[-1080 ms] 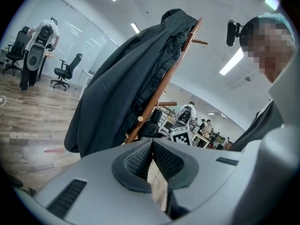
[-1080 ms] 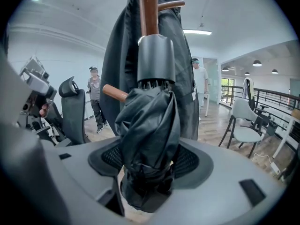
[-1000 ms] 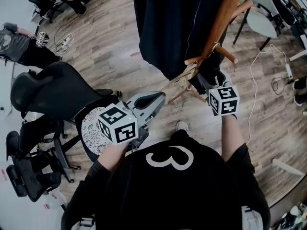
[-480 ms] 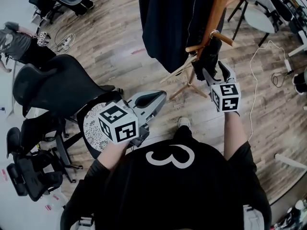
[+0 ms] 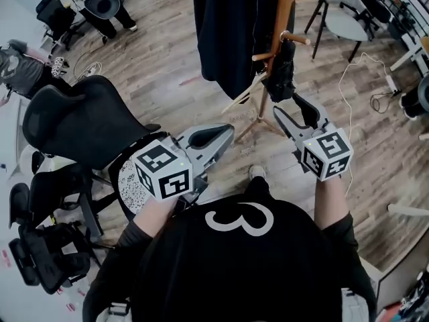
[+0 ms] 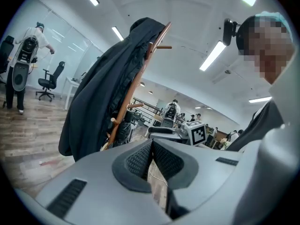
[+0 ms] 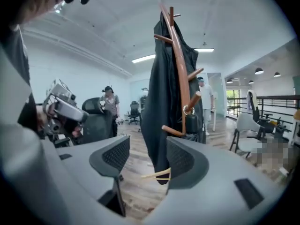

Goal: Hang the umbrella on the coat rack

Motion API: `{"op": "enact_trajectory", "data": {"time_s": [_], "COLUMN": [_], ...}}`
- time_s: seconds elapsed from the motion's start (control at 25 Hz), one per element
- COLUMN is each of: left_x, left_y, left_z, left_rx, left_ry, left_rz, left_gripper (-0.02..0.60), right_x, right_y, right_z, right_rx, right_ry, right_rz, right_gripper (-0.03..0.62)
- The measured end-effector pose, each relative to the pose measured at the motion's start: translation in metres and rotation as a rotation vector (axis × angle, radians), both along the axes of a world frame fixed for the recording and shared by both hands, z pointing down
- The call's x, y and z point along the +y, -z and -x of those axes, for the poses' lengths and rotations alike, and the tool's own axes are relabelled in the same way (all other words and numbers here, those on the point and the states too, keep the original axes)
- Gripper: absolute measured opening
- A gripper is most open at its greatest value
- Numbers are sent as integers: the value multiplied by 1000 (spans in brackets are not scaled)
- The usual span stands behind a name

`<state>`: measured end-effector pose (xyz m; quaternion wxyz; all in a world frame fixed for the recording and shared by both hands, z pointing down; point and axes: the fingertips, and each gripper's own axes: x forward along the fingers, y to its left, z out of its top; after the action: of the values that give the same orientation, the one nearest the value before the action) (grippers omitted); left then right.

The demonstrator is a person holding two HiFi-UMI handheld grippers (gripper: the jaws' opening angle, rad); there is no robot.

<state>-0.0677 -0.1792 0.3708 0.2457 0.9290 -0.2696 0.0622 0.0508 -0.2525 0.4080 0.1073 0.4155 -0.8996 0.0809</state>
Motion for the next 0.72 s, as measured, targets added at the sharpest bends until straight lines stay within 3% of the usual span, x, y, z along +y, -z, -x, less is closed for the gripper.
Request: {"op": "enact_trajectory", "data": {"time_s": [0.16,0.24,0.28,0.44,0.72], "left_x": [21,33,38,60,94], "left_y": [13,19,22,31,46], "left_z": [-6,-10,-13,-26,-41], "left_rx": [15,27,33,50,88], "left_ry": [-57,-91,-108,-176,-278], "left_rz": [-49,-73,-84,-125,-171], "left_gripper": [17,17,17,16,17], "right_x": [55,79,90,130,173], "right_y": [40,57,64,78,81], "right_z": [21,23,23,25,22], "right_rx": [-101,-145,-165,-208,-282], "right_ry": [76,71,70,93,53], "right_rz": [-22,-42,-49,-75,12], "right_gripper": [244,61,46,31,28]}}
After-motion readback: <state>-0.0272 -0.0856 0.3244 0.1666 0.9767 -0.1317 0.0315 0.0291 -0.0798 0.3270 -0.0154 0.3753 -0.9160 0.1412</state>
